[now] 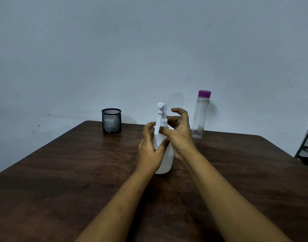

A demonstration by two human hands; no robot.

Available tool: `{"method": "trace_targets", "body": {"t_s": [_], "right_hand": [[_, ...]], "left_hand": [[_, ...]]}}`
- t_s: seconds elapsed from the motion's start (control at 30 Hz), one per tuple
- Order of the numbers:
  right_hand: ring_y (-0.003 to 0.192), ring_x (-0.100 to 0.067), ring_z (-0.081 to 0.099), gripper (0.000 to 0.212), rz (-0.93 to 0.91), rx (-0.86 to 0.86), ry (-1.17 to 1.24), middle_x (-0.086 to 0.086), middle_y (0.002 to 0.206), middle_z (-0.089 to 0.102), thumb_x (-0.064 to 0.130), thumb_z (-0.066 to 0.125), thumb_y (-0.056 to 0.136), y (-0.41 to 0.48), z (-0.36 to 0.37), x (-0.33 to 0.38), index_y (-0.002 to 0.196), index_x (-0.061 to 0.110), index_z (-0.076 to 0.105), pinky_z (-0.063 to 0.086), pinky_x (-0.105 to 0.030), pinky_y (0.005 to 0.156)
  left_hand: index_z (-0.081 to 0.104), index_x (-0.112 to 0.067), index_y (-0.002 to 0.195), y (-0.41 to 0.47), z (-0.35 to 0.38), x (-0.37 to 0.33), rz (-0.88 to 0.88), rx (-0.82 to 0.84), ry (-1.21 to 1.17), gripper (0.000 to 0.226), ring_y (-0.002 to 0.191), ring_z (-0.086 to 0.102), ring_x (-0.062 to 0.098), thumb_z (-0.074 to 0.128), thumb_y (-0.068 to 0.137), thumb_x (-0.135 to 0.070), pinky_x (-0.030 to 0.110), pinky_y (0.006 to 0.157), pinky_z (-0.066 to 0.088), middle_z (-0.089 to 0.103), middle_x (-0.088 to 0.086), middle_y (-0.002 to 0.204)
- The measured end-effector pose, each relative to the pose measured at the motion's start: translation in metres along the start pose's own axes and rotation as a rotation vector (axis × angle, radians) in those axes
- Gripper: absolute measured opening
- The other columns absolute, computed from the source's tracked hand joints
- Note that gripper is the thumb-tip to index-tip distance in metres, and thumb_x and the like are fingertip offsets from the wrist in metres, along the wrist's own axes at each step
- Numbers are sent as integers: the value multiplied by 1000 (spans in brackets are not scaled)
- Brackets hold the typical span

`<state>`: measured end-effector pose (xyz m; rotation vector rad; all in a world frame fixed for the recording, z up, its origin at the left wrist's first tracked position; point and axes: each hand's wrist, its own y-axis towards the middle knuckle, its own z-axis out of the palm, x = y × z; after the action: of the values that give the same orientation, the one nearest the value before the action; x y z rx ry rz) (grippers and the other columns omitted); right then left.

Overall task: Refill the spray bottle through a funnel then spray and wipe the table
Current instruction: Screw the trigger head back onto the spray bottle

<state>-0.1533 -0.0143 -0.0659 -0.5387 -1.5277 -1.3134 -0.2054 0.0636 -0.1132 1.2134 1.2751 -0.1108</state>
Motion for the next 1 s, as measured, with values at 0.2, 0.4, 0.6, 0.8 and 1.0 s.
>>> {"method": "trace_targets", "body": {"t_s": [0.2,0.4,0.6,0.8,1.0], "right_hand": [[118,-10,52,75,23,116,12,2,129,51,0,69,82,-1,0,0,135,39,35,50,-30,96],[102,-16,64,55,50,95,97,-4,109,68,-10,66,80,1,2,2,120,26,54,56,-30,87],[92,-13,59,64,44,-60,17,-7,104,59,5,80,71,1,4,-3,118,28,45,49,-18,70],[113,-15,57,52,131,129,80,0,123,58,12,66,85,3,3,-2,132,23,48,47,-34,100],[87,-13,64,26,119,127,160,-2,96,66,5,56,92,1,1,4,116,11,62,53,-26,82]], "left_hand": [[36,-27,129,1,0,1,-1,5,-27,55,110,57,10,66,84,-20,20,84,45,55,-13,120],[36,-27,127,1,0,2,4,4,-32,52,109,59,11,67,84,-22,21,84,48,58,-9,122],[35,-29,124,4,1,5,7,-4,-13,53,108,61,16,68,83,-20,28,85,49,60,-6,122],[35,-32,123,5,0,6,14,0,-19,55,109,61,15,69,82,-21,33,88,50,60,-7,121],[35,-25,126,5,1,5,18,4,-29,55,104,62,13,69,83,-20,20,79,49,60,-10,114]]}}
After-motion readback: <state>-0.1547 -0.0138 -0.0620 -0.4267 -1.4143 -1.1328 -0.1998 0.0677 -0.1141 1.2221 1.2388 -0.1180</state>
